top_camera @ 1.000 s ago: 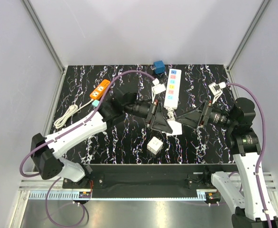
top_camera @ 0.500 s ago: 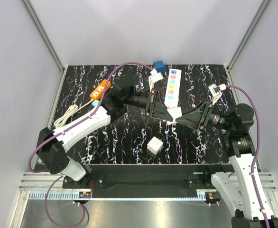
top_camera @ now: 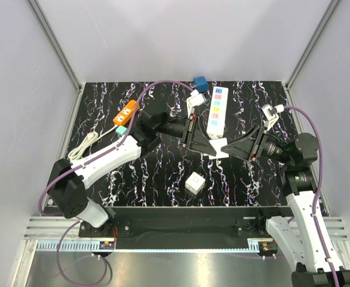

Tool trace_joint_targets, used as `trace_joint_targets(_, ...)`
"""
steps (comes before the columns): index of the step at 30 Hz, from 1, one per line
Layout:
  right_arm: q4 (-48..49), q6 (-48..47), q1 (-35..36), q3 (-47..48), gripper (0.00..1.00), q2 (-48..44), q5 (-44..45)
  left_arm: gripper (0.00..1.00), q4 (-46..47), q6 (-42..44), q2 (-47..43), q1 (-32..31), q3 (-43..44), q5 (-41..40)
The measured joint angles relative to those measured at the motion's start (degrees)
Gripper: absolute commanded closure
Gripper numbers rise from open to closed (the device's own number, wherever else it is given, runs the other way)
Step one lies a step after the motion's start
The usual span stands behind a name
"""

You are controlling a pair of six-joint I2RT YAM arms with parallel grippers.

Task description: Insert the plug

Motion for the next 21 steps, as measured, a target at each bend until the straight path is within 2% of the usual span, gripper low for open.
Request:
trace_joint_targets(2, 0.3, 0.3, 0.0, -0.3, 0.51, -0.1, 0.0, 1.00, 1.2, -0.8, 0.4, 0.0, 0.0, 0.1)
trace_joint_targets(6, 0.5, 1.1, 0.0, -0.4, 0.45, -0.2, 0.0, 1.00, 2.6, -1.9, 1.0, 0.0, 0.0, 0.2)
trace_joint_targets(7, 0.5, 1.2, 0.0, -0.4, 0.48, -0.2, 0.0, 1.00, 2.8, -2.1, 1.1, 0.0, 0.0, 0.3)
trace_joint_targets(10, 0.0, 1.3, 0.0, -0.4, 0.64, -0.2, 0.2, 1.00, 3.7, -2.2, 1.2, 0.0, 0.0, 0.4)
trace_joint_targets(14, -1.6, 0.6, 0.0, -0.6, 0.72, -1.0, 0.7, 1.00, 4.3, -2.8, 1.3, 0.0, -0.5, 0.5)
trace_joint_targets(16, -1.9, 0.5, 0.0, -1.0, 0.68, -1.4, 0.8, 1.00, 4.8, -3.2, 1.4, 0.0, -0.9, 0.5)
trace_joint_targets(17, -2.1, 0.5, 0.0, -1.3, 0.59, -1.6, 1.0, 1.00, 5.0, -3.2, 1.5, 0.0, -1.0, 0.5)
trace_joint_targets(21, -4.1, -0.1, 0.0, -1.7, 0.56, -2.0, 2.1, 1.00, 5.0, -3.4, 2.2, 0.0, -1.1, 0.8)
